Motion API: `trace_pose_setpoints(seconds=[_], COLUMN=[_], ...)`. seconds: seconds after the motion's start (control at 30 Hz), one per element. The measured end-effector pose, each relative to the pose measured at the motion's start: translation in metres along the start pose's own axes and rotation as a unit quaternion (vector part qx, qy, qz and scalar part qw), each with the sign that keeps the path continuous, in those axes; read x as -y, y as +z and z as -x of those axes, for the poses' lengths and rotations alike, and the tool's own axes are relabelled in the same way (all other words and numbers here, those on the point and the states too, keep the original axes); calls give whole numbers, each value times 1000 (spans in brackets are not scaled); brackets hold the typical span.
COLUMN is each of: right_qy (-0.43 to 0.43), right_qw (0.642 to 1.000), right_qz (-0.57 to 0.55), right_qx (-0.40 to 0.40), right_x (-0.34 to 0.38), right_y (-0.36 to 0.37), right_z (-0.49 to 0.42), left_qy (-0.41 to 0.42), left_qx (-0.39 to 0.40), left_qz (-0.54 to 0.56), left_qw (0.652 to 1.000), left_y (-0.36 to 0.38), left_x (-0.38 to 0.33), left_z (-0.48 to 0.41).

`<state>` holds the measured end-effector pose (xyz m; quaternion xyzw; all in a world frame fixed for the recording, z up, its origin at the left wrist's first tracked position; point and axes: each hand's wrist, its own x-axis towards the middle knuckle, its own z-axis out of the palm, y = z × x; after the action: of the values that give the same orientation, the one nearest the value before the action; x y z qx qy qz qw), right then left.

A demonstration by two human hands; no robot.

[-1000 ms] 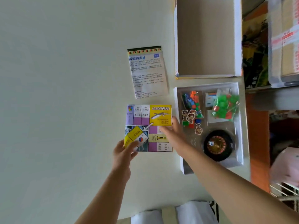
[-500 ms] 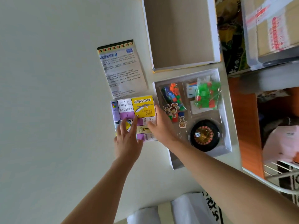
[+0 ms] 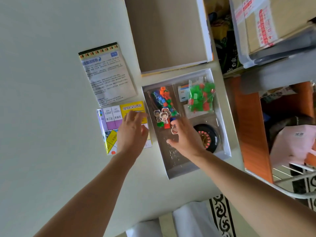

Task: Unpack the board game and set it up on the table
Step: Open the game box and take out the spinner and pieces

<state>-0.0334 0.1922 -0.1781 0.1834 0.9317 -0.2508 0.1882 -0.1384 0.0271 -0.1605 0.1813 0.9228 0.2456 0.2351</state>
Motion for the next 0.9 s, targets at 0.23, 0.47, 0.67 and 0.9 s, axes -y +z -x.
trace_pose_setpoints(seconds=[0.23,0.47,0.67,0.9], right_qy=[-12,111,151,-36], right_qw=[989,924,857,975], right_qz=[-115,-335,-485,-195], right_qx=[-89,-147,-86,-99], right_x=[-17,-33,-36,-14], right_y=[-3,-22,-20,-14], right_z=[-14,-22,-26,-49], left_qy=[50,8,-4,-53], left_qx=[39,18,-2,-16], left_qz=[-142,-77,74,121], left_qw=[988,997,997,991], left_y=[35,47,35,19], left_x=[-30,-29,-15,-20], left_z=[-33,-35,-17,-5])
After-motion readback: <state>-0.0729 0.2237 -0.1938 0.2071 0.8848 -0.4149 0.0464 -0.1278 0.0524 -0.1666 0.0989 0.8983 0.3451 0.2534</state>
